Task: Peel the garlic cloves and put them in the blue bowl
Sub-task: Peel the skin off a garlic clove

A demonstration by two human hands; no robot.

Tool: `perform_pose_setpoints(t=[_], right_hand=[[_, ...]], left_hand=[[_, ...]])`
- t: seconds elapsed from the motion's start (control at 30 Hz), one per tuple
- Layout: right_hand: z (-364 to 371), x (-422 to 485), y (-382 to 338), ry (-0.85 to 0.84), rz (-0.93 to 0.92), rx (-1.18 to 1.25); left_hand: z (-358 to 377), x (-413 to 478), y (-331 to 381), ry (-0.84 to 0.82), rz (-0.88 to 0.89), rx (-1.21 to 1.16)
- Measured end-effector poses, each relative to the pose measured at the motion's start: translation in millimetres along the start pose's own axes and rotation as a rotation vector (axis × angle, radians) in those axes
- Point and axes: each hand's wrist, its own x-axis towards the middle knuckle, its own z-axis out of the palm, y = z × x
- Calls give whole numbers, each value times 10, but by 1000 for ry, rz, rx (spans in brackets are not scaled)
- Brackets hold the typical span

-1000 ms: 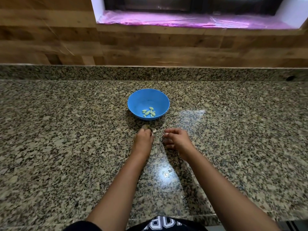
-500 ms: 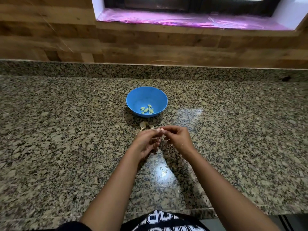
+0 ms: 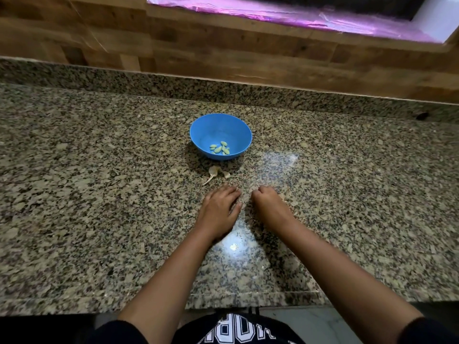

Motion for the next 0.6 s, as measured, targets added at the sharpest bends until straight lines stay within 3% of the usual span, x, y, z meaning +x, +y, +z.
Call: perform_pose_setpoints(t=[0.13,0.2,0.3,0.4,0.6], right_hand=[[19,4,-40,26,-37,-64],[93,7,-44,114,57,39],[114,5,-77,219,398,482],[85,-22,-64,221,646,1013],[-39,-121,-236,152,639,1483]], left_hand=[[-2,-16,18,18,24,4],[1,-20,16,16,32,14],[-9,-11,23,29,15,-41],[-88,11,145,91,-102,-366],[-236,-25,366,104,-257,-804]])
